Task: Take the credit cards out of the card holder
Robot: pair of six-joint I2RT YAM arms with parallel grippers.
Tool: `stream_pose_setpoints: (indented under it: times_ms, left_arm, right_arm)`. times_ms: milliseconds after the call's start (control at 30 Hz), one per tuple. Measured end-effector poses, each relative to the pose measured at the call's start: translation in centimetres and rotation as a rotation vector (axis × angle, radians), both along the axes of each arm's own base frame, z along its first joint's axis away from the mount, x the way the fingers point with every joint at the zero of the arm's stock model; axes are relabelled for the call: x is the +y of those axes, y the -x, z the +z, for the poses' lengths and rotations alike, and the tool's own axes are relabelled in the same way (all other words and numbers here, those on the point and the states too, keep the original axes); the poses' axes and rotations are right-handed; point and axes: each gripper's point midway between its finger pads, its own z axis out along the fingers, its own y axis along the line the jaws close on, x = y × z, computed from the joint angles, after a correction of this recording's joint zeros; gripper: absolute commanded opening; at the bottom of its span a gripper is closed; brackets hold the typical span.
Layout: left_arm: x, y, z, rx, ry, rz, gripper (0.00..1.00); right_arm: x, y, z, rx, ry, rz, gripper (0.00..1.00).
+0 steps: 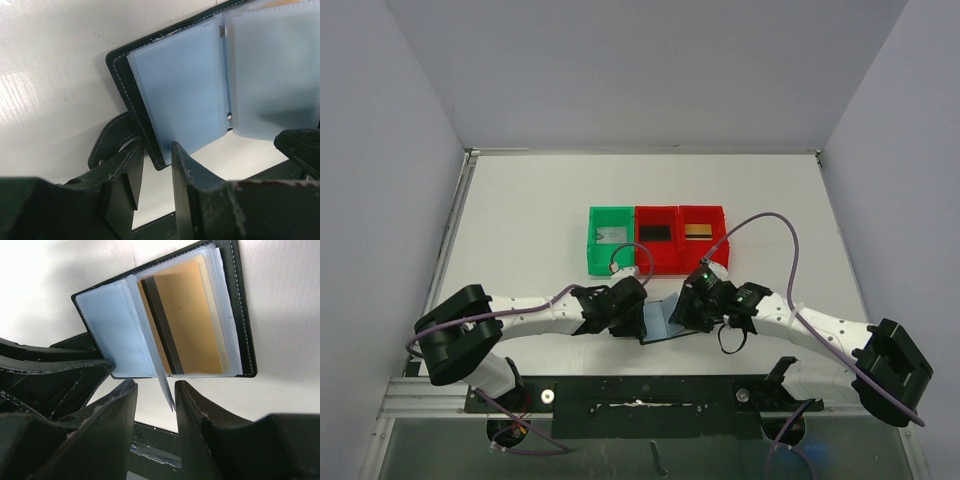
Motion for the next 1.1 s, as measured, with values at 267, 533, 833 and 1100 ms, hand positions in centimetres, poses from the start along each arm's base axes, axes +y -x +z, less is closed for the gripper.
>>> stream_pose_setpoints:
  times_ms: [267, 533, 833, 1100]
  left_arm:
    - [0.0, 0.0, 0.0, 0.000, -0.001, 0.001, 0.28]
    - [0.2, -0.2, 0.1, -0.010, -0.007, 0.011, 0.31]
    - [1.0, -1.0, 3.1, -0.083, 0.059, 0.079, 0.35]
    - [2.5, -1.3, 4.6, -0.127, 0.096, 0.160, 0.38]
  right_arm:
    - [0.9, -0.2, 0.6, -0.014, -0.030, 0.037, 0.41]
    - [1.8, -0.3, 1.2, -0.034, -0.069, 0.080, 0.45]
    - [3.8, -0.7, 1.6, -0.045, -0.129, 0.137, 0.46]
    - [4.4, -1.0, 2.1, -0.060, -0.162, 0.151, 0.45]
